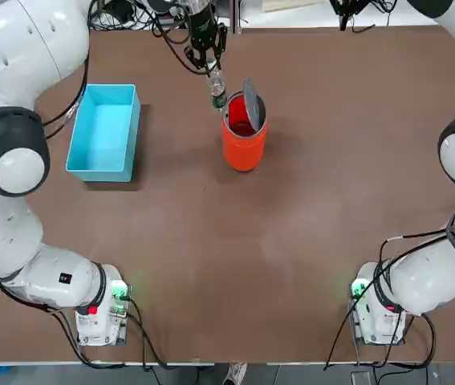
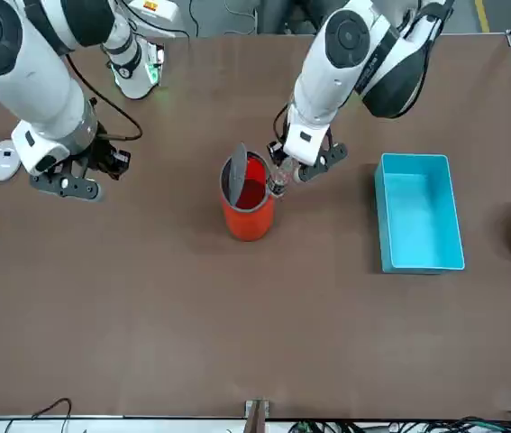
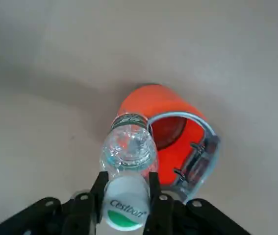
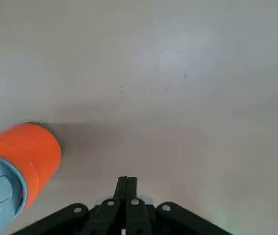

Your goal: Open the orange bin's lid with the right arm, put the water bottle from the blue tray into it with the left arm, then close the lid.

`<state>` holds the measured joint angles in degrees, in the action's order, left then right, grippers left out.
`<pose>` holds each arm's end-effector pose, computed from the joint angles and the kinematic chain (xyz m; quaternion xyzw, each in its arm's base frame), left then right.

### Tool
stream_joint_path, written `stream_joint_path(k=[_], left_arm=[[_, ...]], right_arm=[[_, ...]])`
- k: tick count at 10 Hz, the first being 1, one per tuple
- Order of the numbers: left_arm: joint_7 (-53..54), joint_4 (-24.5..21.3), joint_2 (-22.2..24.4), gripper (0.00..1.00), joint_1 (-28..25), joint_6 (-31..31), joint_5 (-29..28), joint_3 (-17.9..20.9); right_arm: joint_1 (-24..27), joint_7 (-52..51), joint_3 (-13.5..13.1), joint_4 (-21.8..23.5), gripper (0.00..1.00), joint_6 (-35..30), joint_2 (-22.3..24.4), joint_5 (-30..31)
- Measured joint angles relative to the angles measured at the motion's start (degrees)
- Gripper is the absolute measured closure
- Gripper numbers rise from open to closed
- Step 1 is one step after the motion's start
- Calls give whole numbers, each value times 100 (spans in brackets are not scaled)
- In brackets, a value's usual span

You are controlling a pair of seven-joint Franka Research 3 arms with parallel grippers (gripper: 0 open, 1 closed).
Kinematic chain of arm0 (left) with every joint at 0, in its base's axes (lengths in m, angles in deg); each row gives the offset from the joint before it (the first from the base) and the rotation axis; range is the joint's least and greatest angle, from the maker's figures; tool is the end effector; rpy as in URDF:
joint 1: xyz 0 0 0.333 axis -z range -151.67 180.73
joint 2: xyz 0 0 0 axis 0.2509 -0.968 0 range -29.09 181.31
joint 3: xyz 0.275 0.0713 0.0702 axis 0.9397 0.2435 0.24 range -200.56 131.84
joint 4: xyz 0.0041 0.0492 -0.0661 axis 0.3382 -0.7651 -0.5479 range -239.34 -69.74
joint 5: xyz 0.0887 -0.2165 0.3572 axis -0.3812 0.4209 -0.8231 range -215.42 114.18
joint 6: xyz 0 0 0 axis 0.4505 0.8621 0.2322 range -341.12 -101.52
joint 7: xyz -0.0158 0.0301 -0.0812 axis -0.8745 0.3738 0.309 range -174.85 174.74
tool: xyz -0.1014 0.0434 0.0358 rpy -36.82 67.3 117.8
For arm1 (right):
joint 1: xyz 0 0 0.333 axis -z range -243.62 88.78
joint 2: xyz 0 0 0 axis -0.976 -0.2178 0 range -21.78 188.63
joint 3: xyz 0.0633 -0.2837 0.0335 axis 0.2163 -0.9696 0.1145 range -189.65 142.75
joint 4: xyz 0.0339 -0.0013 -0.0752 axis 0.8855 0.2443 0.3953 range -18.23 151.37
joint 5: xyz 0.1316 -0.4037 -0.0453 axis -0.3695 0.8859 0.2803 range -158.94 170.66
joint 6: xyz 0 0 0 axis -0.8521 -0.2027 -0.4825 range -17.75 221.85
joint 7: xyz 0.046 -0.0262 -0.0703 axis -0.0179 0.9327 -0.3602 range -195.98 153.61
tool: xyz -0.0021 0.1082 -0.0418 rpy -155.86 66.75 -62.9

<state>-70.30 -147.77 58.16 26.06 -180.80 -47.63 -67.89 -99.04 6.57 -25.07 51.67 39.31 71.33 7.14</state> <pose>0.5072 -0.4535 0.4937 0.9646 0.2362 -0.0712 0.0937 0.5956 0.2155 0.5687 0.9960 -0.0683 -0.0456 0.0356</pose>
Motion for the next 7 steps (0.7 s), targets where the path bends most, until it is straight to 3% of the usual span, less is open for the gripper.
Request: stream_joint_path(k=[3, 7], left_arm=[[-538, 100, -20, 63, 255, -327, 2, -2], [-617, 98, -431, 63, 421, -542, 2, 2]], right_arm=[[0, 0, 1, 4, 99, 2, 0, 0], [0, 0, 1, 7, 99, 6, 0, -1]])
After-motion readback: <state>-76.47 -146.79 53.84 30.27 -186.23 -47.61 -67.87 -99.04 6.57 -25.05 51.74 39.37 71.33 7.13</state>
